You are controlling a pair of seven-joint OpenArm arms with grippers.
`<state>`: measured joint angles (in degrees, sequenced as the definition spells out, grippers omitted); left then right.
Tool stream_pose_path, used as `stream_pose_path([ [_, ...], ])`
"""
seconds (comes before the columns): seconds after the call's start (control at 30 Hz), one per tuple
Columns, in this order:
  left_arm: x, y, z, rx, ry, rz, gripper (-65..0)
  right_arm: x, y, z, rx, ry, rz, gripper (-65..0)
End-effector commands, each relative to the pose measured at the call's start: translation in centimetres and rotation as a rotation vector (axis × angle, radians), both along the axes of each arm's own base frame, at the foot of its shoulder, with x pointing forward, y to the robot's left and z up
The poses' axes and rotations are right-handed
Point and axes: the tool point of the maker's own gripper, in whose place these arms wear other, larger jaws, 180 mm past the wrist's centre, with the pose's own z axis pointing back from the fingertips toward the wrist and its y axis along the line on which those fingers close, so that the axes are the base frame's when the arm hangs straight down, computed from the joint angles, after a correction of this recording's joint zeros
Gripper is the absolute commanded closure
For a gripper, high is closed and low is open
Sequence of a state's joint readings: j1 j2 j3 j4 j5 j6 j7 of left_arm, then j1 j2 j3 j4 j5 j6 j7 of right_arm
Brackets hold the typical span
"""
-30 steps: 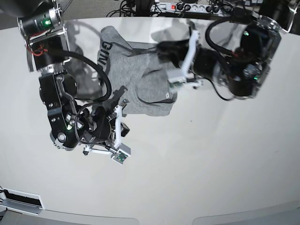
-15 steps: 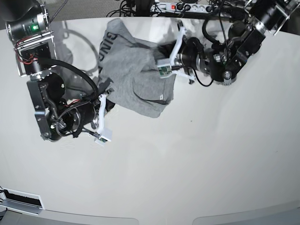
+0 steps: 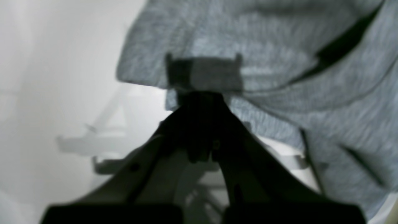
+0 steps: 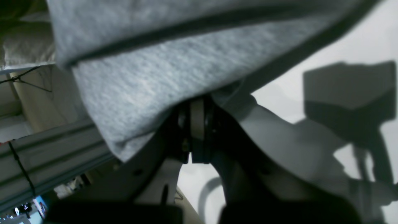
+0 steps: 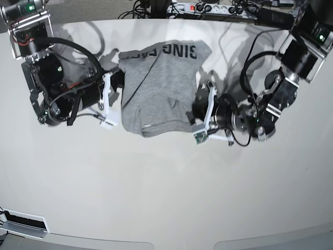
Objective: Layout the t-shirt on the table in an organized manner, then fold the t-shirt properly
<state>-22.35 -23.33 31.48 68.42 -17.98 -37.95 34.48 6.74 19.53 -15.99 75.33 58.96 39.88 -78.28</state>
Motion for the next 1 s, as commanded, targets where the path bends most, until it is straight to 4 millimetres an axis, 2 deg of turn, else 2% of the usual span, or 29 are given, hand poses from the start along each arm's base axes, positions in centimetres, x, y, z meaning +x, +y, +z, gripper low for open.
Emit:
stream_pose_path([
  [0.0, 2.1, -0.3, 2.1, -0.030, -0.058, 0.006, 0.0, 1.3, 0.3, 1.4, 0.029, -0.050, -0.003, 0.0],
  [0.13, 4.0, 0.0, 3.9, -0.049, -0.077, 0.036, 0.0, 2.0, 0.5, 2.9, 0.050, -0.107, -0.001, 0.0],
  [0.3, 5.0, 0.9, 6.8, -0.157, 0.015, 0.132, 0.0, 4.7, 0.0, 7.3, 0.144, -0.226, -0.074, 0.0],
  [0.47, 5.7, 2.6, 10.7, -0.350, 0.134, 0.266, 0.0, 7.8, -2.2, 12.4, 0.344, -0.318, -0.259, 0.0],
  [0.53, 5.4, 3.0, 12.4, -0.441, 0.193, 0.283, 0.0, 8.5, -3.3, 14.9, 0.465, -0.352, -0.339, 0.0],
  [0.57, 5.0, 3.1, 13.1, -0.491, 0.228, 0.284, 0.0, 8.8, -4.3, 15.4, 0.481, -0.368, -0.379, 0.0],
  [0.7, 2.8, 2.9, 15.5, -0.670, 0.317, 0.253, 0.0, 7.9, -7.7, 14.7, 0.463, -0.373, -0.503, 0.0],
  [0.8, 0.8, 2.9, 15.5, -0.696, 0.309, 0.248, 0.0, 6.5, -9.3, 13.8, 0.440, -0.362, -0.564, 0.0],
  [0.87, -1.2, 2.7, 15.3, -0.687, 0.301, 0.227, 0.0, 5.1, -9.8, 13.3, 0.417, -0.353, -0.579, 0.0],
  [0.97, -4.7, 1.9, 15.5, -0.669, 0.284, 0.178, 0.0, 2.4, -9.6, 13.1, 0.375, -0.349, -0.556, 0.0],
])
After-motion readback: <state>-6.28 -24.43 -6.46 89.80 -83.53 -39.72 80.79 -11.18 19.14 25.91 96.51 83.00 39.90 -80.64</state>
